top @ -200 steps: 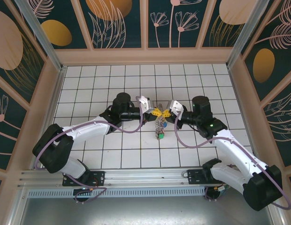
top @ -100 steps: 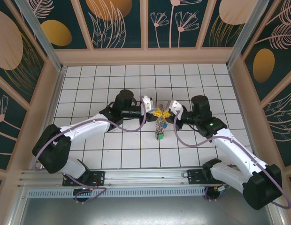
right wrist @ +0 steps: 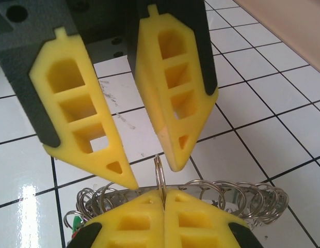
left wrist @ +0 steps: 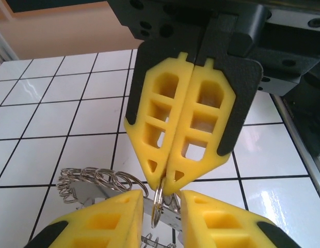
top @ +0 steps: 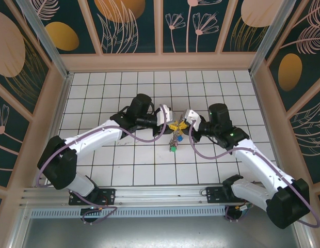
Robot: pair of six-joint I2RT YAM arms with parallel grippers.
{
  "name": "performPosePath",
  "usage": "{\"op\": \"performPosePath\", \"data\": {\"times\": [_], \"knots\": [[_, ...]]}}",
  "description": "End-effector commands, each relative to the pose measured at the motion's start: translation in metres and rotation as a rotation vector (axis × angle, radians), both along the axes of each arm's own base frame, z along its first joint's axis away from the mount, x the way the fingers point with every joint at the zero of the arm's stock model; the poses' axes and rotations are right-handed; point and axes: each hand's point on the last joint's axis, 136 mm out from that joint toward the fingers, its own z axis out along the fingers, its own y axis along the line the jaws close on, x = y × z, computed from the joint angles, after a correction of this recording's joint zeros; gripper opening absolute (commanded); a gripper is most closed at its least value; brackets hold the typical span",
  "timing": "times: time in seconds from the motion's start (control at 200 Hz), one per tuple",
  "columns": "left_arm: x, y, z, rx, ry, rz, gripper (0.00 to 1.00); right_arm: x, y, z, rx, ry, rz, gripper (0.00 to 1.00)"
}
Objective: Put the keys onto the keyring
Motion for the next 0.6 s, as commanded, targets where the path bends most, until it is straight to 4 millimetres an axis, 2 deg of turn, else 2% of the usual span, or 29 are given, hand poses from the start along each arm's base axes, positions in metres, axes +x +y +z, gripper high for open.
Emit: {"op": "performPosePath", "data": {"times": [0.0,0.09,0.21,0.35,0.445,0.48,0.596], "knots": [[-0.002,-0.003,0.003,0.008,-0.01,-0.026,0.25,0.003,0.007,0.027,0.034,-0.077,0.027,0.0],[-0.001,-0.003,0.003,0.009,-0.01,-0.026,0.2,0.003,0.008,0.028,0.039,-0.076,0.032,0.0],[-0.002,-0.004,0.007,-0.004,-0.016,-0.032,0.0,0.001,0.009,0.03,0.038,-0.078,0.035,0.0],[-0.002,-0.004,0.013,-0.041,-0.031,-0.018,0.0,0.0,0.006,0.027,0.036,-0.103,0.024,0.0],[-0.007,-0.002,0.023,-0.117,-0.044,-0.017,0.0,0.0,0.002,0.017,0.037,-0.119,0.017,0.11],[-0.01,-0.002,0.033,-0.165,-0.058,-0.023,0.0,0.0,0.001,0.015,0.05,-0.114,0.016,0.14],[-0.021,0.001,0.045,-0.272,-0.033,-0.056,0.0,-0.005,0.003,0.018,0.117,-0.083,0.045,0.18]]}}
